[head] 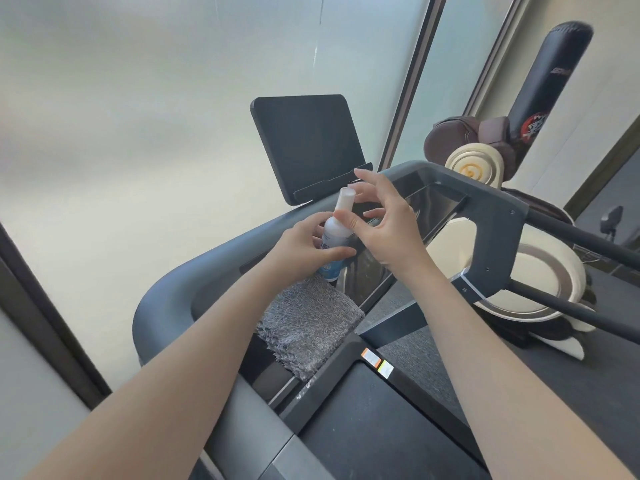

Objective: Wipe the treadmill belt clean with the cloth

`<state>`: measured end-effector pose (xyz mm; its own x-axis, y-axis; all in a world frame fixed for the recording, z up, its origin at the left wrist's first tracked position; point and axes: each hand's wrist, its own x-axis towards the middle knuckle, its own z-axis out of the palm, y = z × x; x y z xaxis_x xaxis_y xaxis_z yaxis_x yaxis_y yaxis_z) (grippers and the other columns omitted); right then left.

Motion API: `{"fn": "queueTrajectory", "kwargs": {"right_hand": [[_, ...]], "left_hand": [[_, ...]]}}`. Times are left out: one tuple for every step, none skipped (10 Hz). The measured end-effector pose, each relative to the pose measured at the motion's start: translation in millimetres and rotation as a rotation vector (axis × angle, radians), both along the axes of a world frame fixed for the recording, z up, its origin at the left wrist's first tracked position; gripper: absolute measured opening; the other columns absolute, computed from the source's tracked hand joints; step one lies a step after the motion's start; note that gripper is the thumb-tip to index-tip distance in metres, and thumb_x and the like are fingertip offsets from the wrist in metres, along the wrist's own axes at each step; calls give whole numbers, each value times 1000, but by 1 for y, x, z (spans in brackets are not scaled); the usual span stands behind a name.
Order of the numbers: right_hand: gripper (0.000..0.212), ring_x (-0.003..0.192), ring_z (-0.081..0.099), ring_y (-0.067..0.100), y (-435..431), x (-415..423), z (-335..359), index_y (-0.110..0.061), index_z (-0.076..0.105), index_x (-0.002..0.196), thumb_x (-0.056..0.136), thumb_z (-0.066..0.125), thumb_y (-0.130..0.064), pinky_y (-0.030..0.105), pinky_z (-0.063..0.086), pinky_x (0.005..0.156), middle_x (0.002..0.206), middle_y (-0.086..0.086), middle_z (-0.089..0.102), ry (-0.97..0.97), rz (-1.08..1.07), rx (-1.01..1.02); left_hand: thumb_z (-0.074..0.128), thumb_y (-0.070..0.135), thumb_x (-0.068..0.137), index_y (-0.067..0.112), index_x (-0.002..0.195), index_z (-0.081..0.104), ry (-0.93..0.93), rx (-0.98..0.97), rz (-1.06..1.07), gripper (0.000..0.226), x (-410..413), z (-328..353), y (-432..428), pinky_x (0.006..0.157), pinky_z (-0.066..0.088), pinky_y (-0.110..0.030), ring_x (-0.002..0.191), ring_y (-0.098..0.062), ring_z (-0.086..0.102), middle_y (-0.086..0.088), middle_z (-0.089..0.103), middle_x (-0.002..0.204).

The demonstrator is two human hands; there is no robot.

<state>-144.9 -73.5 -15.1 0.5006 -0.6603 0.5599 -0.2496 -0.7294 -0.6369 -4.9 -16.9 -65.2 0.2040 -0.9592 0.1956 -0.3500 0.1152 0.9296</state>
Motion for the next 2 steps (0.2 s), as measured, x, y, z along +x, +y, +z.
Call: {"fn": "queueTrajectory", "kwargs": {"right_hand": [[67,119,49,6,4,-9,1,-20,38,138,80,70,-35,21,41,93,131,-3,54,72,-21,27],[72,129,41,7,5,-20,2,-21,35,141,80,69,-36,27,36,102,140,-2,47,129,-48,31]], "left_hand": [[78,37,76,26,145,37,-134,15,48,80,-1,5,5,94,42,-28,115,-13,54,2,58,127],[76,40,77,21,150,26,-262,-2,97,90,0,11,11,105,32,-28,134,-16,39,-1,42,146]]}}
